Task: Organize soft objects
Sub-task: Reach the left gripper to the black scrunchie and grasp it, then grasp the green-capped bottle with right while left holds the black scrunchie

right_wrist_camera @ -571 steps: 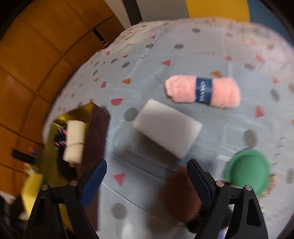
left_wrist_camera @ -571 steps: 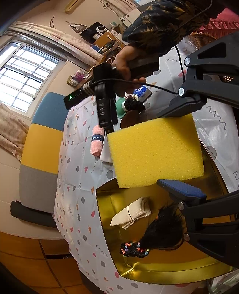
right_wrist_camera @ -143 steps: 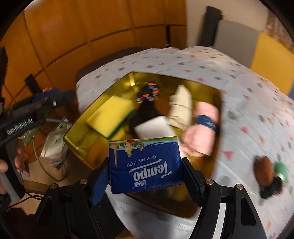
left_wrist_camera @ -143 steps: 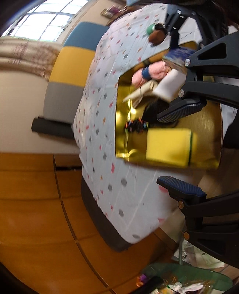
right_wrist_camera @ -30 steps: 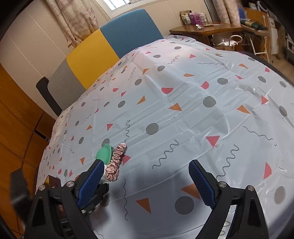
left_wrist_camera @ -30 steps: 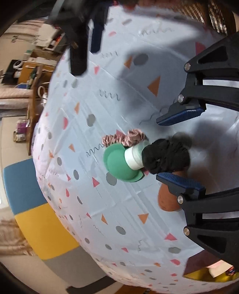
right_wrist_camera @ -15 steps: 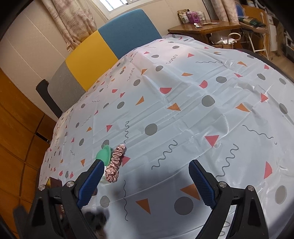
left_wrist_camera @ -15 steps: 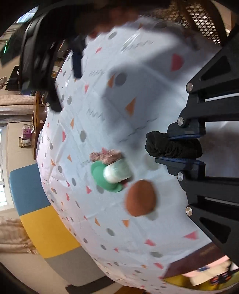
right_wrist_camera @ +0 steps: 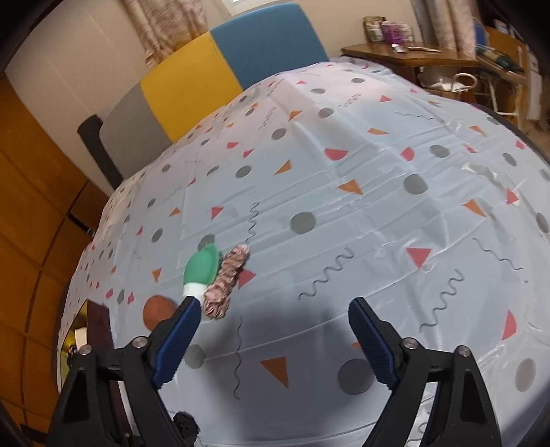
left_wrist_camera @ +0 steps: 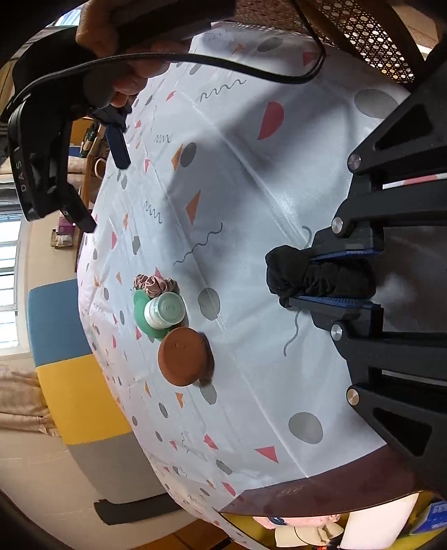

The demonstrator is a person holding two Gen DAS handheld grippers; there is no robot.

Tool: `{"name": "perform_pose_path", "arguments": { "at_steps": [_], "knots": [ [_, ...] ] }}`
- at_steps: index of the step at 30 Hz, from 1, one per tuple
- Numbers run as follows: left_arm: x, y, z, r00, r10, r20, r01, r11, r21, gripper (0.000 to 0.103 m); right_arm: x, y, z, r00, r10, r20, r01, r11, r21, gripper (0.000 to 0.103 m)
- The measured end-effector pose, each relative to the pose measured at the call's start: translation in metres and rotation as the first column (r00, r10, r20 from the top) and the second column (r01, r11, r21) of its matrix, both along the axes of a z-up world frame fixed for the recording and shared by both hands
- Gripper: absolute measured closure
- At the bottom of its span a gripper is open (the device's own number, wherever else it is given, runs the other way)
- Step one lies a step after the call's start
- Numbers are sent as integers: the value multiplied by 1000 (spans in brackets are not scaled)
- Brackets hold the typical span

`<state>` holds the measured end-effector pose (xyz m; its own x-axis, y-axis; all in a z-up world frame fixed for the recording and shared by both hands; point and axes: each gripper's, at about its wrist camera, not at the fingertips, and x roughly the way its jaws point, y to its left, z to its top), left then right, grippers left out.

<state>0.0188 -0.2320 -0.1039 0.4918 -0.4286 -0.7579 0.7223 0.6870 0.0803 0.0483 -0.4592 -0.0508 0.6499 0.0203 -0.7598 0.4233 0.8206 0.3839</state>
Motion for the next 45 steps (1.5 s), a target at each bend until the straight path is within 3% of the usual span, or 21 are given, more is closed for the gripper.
{"name": "perform_pose_path", "arguments": {
  "at_steps": [10, 16, 22, 23, 24, 27, 37, 40, 45],
  "knots": [
    [1, 6, -2, 1000, 17, -14, -18, 998, -54, 87, 49, 61, -1, 967, 250, -48, -254, 963, -94, 47],
    [7, 13, -2, 998, 25, -56, -30, 995, -99, 86, 104, 85, -27, 926, 326, -189, -351, 929, -114, 47],
    [13, 19, -3, 995, 29, -99, -43, 988, -147, 85, 135, 92, -51, 896, 321, -308, -382, 909, -164, 44],
    [13, 19, -3, 994, 28, -103, -44, 988, -151, 85, 137, 94, -52, 894, 321, -314, -387, 905, -175, 44],
    [13, 20, -3, 994, 27, -103, -43, 987, -153, 85, 139, 95, -52, 891, 320, -321, -393, 899, -194, 54],
    [12, 20, -3, 994, 26, -102, -42, 987, -156, 85, 136, 94, -45, 898, 321, -300, -391, 895, -216, 63],
    [12, 21, -3, 994, 32, -101, -48, 987, -153, 84, 69, 99, 11, 899, 396, -184, -433, 864, -256, 67],
    [10, 20, -3, 995, 37, -96, -51, 988, -147, 84, 43, 98, 4, 885, 403, -232, -456, 851, -262, 67],
    [7, 20, -3, 996, 41, -84, -51, 991, -125, 84, 18, 93, -28, 850, 419, -318, -491, 850, -192, 67]
  ]
}}
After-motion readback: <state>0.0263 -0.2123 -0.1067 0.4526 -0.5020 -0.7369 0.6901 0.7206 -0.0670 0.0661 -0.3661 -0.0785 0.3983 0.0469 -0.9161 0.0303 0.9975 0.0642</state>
